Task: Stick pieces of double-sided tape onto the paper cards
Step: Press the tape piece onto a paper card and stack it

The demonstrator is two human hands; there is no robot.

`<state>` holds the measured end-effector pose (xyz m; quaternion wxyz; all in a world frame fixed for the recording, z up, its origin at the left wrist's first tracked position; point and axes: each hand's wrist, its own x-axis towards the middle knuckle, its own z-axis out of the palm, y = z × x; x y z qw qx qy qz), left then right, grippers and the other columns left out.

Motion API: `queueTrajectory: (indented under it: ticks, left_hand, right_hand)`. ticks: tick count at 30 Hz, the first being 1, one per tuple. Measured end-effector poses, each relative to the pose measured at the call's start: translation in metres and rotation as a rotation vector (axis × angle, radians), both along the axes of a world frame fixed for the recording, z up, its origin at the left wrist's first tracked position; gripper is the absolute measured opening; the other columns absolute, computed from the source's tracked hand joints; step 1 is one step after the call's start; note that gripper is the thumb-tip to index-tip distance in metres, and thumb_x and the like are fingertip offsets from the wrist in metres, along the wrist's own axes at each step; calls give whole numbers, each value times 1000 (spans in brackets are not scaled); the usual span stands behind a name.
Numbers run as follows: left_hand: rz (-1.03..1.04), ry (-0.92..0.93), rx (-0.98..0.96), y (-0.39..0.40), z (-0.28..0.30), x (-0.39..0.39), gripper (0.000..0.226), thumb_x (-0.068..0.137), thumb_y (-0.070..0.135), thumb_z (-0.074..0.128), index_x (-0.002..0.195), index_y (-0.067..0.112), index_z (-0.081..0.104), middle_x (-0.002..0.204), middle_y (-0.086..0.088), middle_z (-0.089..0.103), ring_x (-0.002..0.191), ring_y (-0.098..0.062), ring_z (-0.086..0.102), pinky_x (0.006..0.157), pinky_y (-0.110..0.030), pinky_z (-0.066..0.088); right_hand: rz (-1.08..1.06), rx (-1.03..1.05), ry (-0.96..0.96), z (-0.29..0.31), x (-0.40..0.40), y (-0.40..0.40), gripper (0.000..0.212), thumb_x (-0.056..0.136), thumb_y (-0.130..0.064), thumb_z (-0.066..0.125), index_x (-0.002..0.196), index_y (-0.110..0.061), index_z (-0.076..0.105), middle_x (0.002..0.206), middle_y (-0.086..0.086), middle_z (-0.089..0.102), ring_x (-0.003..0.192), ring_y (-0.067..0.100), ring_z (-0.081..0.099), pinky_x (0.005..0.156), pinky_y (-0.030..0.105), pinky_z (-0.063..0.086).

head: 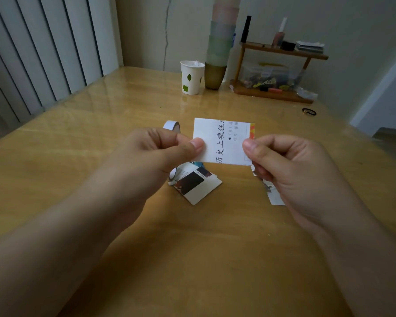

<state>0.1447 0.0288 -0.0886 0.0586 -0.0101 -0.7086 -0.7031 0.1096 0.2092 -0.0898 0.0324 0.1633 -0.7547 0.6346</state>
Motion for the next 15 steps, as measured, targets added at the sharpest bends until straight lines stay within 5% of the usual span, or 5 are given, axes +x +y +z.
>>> queueTrajectory:
  ticks: [6,10,15]
  left_hand:
    - [36,0,-39,2,-2,-2,26,73,31,62,62,8,63,49,6,56,46,-2,42,48,-12,33]
    - [62,29,-79,2,-6,-1,31,73,36,62,70,7,70,71,-16,68,64,-17,51,65,-27,36]
    - [22,24,-79,9,-8,0,27,77,33,63,70,8,72,77,-18,70,61,-14,55,56,-17,41]
  right_hand:
    - [-30,12,37,0,0,0,22,69,-37,66,63,-16,69,51,-11,48,53,7,36,59,29,32]
    - [-50,36,63,-1,0,0,24,83,-26,68,60,-22,69,53,-8,48,56,14,36,60,32,32]
    - [73,-28,-15,-3,6,-7,5,80,-23,74,83,-19,76,80,-8,75,73,8,69,72,24,54]
